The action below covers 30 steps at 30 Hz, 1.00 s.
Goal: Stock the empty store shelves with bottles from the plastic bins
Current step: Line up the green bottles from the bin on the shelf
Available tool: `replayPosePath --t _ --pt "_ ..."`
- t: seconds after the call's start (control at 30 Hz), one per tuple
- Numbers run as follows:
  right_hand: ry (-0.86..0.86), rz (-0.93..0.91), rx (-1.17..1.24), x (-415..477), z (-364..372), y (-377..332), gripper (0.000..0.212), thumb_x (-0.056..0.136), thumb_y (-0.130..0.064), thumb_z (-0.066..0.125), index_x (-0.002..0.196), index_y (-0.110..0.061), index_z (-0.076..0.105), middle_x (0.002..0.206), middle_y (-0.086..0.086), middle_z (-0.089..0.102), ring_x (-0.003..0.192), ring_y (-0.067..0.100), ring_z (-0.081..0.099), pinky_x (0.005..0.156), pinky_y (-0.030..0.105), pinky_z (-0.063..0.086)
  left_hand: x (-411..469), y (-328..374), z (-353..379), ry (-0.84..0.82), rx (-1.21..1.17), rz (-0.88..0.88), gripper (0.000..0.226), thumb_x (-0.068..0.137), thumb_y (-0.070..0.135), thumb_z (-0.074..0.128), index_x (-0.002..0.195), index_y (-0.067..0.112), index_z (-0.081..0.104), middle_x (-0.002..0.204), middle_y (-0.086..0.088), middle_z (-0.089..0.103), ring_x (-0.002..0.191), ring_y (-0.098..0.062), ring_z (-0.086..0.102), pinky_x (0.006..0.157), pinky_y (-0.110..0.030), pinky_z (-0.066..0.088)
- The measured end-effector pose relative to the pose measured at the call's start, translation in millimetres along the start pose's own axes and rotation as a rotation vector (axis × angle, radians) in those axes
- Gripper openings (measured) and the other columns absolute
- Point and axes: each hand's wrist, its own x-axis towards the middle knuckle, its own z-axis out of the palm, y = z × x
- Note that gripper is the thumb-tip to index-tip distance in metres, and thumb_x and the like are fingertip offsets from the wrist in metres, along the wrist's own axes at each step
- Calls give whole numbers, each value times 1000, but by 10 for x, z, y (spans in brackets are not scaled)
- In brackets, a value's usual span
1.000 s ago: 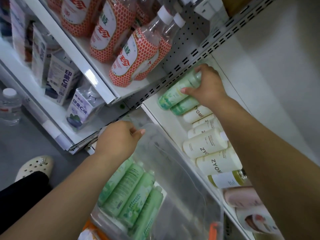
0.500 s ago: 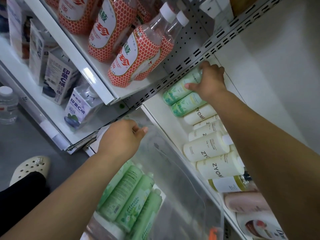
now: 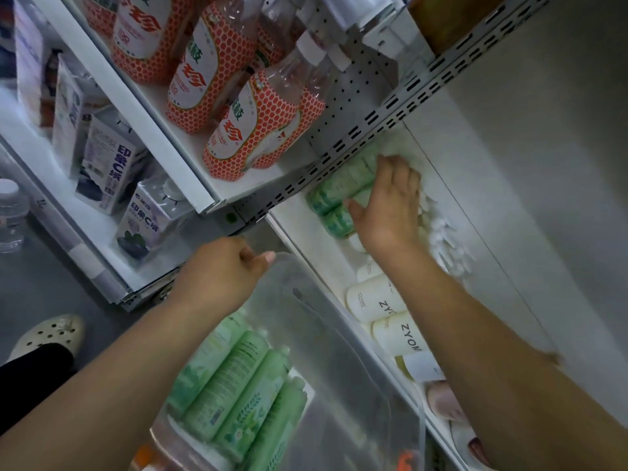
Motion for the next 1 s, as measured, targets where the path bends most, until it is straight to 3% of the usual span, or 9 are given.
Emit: replayPosePath --t 0.1,0.2,0.37,0.53,0.7,0.83,0.9,1.0 --pt "58 -68 117 -510 -60 -53 62 85 -20 76 139 -2 51 135 14 53 125 30 45 106 32 35 -57 29 -19 -21 1 17 48 88 64 57 102 19 62 80 7 66 84 -18 62 70 -31 47" --pt "-26 -77 281 -1084 -58 -83 47 89 -18 73 131 -4 58 126 9 57 118 25 49 100 26 38 -118 60 -35 -80 54 47 65 86 68 54 125 16 57 100 3 67 96 -21 60 82 -34 50" --pt "-242 220 425 -2135 88 -53 38 93 -26 69 128 -14 60 125 0 54 115 17 53 95 24 42 -227 48 -37 -108 250 22 84 83 72 56 140 11 45 138 -14 49 124 -31 50 86 -36 43" --pt "-555 583 522 -2987 416 -20 46 87 -40 75 127 -20 61 126 -1 53 111 17 59 94 34 51 -337 -56 -10 -166 419 -47 81 85 71 56 133 6 50 121 -15 58 102 -33 58 74 -33 41" --pt "-790 778 626 -3142 534 133 55 86 -44 75 130 -15 58 120 2 59 95 15 58 82 26 45 -427 -30 16 -96 608 -11 75 88 67 54 132 6 47 126 -19 56 110 -37 59 81 -40 48" --pt "-1060 1000 868 -3162 689 161 48 86 -50 73 111 -13 56 106 6 68 91 23 70 85 41 60 -541 88 132 -73 691 32 80 91 63 55 139 2 36 139 -23 43 122 -42 52 91 -49 45" --pt "-1169 1037 1012 -3182 754 123 44 87 -52 71 104 -12 63 104 7 73 89 21 71 84 41 61 -584 134 175 -63 714 42 80 90 62 56 138 1 36 139 -23 43 123 -43 51 91 -50 44" --pt "-1198 1045 1111 -3244 851 60 48 85 -54 73 110 -14 67 105 4 76 92 20 72 81 37 59 -602 132 210 -53 734 39 83 89 62 57 137 -1 35 139 -25 45 125 -44 50 94 -50 43"
